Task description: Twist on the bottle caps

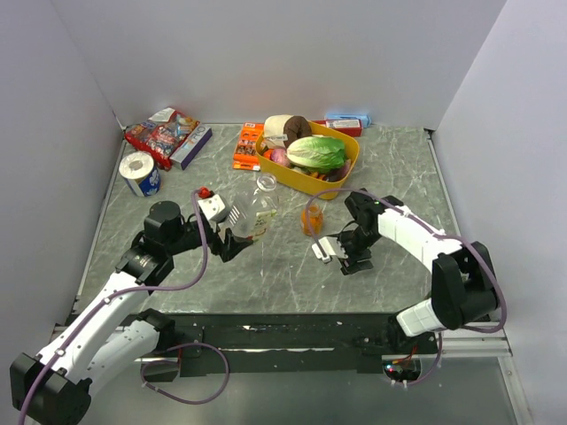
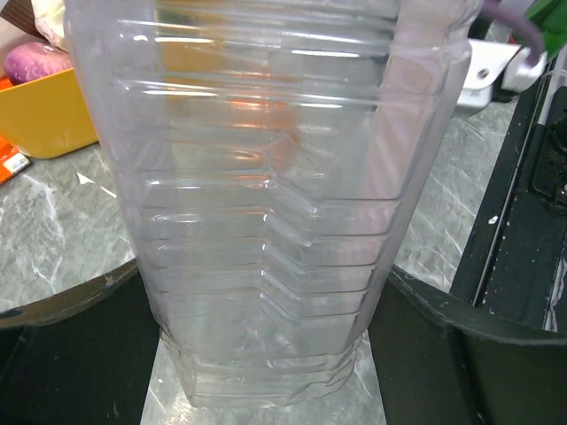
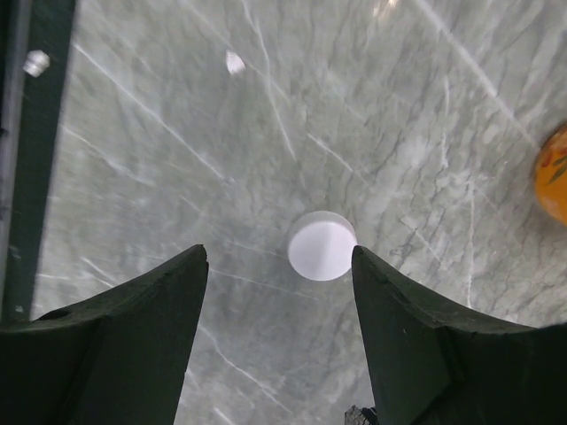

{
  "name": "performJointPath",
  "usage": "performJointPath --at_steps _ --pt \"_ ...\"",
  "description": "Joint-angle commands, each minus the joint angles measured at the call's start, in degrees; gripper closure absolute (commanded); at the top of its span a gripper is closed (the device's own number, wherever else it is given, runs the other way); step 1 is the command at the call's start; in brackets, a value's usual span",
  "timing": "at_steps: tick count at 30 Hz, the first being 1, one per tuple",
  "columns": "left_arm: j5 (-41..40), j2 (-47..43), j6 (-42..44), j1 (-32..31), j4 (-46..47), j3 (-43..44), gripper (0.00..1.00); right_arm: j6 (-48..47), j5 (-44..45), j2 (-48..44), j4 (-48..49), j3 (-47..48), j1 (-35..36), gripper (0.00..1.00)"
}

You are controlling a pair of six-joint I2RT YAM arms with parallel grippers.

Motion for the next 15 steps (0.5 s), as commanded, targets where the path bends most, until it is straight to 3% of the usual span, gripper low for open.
performJointPath --at_steps 1,6,15 --pt "0.2 -1.2 0.9 0.2 0.2 2.1 0.99 -1.6 3.9 1.8 6.2 -0.7 0.3 0.28" --pt "0.3 -1.1 0.9 0.3 0.4 2.0 0.99 0.1 5.6 4.0 10.0 -0.1 0.4 0.30" --pt "0.1 -1.0 0.8 0.6 0.8 1.5 0.99 -4.3 5.9 4.6 7.8 -2.3 0.6 0.32"
